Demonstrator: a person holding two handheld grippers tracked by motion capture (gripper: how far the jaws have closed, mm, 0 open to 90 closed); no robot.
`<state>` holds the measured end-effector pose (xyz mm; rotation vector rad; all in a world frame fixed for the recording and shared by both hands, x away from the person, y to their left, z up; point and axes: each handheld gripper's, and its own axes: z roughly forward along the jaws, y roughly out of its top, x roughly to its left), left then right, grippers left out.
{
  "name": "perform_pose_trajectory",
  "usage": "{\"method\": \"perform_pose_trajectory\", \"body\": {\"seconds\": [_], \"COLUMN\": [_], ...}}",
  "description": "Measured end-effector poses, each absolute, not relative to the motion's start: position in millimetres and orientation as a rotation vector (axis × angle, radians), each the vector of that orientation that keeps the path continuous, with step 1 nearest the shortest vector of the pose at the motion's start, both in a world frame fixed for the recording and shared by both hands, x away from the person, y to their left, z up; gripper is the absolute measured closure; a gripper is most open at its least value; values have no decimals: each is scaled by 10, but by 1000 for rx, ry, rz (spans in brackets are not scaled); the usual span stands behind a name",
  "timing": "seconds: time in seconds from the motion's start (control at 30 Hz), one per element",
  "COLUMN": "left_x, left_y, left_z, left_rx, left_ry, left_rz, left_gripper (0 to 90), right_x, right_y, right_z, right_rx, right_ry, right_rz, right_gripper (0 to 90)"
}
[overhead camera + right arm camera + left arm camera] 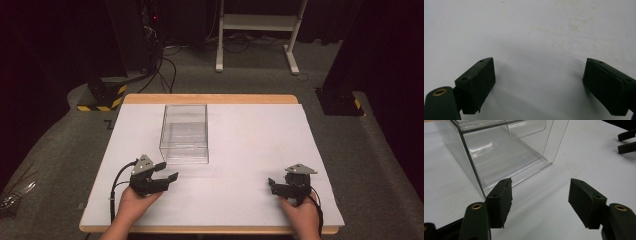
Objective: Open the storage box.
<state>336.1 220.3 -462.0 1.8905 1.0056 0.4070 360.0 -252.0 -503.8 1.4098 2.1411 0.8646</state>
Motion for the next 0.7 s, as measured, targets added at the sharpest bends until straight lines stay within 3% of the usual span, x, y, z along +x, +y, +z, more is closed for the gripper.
{"method": "perform_pose_trajectory", "body": {"seconds": [0.5,0.7], "left_x": [3594,3648], "left_y": [2098,2097], "left_z": [-4615,-4635], "left_rx": [1835,1804], "left_ry": [1027,1020], "left_rz": [418,425], "left_gripper": [347,394], "right_x": [3601,3600], "right_y": [-2520,-2520], "right_z": [-5038,-5038], "right_rx": [1410,1410], "right_ry": [2141,2141], "right_rz": [865,865], "right_gripper": [108,109]}}
